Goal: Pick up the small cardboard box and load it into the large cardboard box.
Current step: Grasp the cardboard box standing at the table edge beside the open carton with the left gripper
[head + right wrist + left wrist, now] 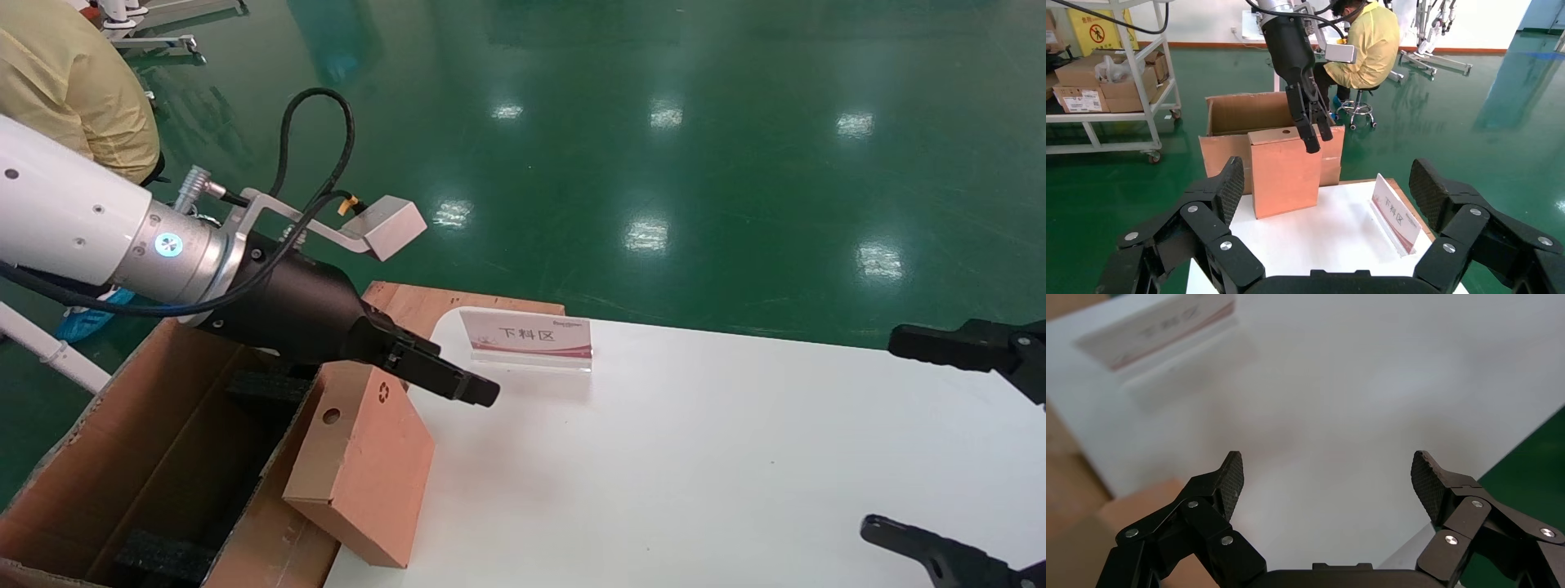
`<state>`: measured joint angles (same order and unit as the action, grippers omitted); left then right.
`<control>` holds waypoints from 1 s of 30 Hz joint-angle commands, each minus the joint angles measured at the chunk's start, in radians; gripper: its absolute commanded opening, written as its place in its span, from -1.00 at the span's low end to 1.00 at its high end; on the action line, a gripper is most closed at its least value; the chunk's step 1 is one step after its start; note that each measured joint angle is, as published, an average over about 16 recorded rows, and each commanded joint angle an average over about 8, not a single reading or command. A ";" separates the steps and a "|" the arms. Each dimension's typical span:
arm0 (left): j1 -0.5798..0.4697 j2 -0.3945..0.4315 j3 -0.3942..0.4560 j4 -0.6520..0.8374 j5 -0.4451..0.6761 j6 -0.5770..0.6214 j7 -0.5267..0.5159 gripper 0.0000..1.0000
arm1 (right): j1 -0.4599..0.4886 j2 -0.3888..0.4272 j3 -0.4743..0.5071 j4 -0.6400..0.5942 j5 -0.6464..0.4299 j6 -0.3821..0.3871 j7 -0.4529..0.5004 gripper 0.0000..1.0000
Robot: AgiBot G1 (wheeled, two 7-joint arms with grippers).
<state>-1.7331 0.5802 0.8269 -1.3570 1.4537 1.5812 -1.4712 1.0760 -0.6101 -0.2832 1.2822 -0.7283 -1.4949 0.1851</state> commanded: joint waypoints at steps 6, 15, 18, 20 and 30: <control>-0.148 0.011 0.207 -0.002 0.020 0.009 -0.127 1.00 | 0.000 0.000 -0.001 0.000 0.000 0.000 0.000 1.00; -0.369 0.047 0.540 -0.002 -0.005 0.015 -0.272 1.00 | 0.000 0.000 -0.001 0.000 0.001 0.001 -0.001 1.00; -0.443 0.068 0.659 -0.002 -0.023 0.015 -0.316 1.00 | 0.000 0.001 -0.001 0.000 0.001 0.001 -0.001 1.00; -0.492 0.087 0.740 -0.002 -0.036 0.016 -0.345 1.00 | 0.000 0.001 -0.002 0.000 0.001 0.001 -0.001 1.00; -0.671 0.168 1.092 -0.002 -0.136 0.000 -0.447 1.00 | 0.000 0.001 -0.002 0.000 0.002 0.001 -0.001 1.00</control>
<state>-2.3925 0.7412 1.8989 -1.3589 1.3225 1.5793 -1.9085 1.0765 -0.6092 -0.2854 1.2821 -0.7268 -1.4939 0.1840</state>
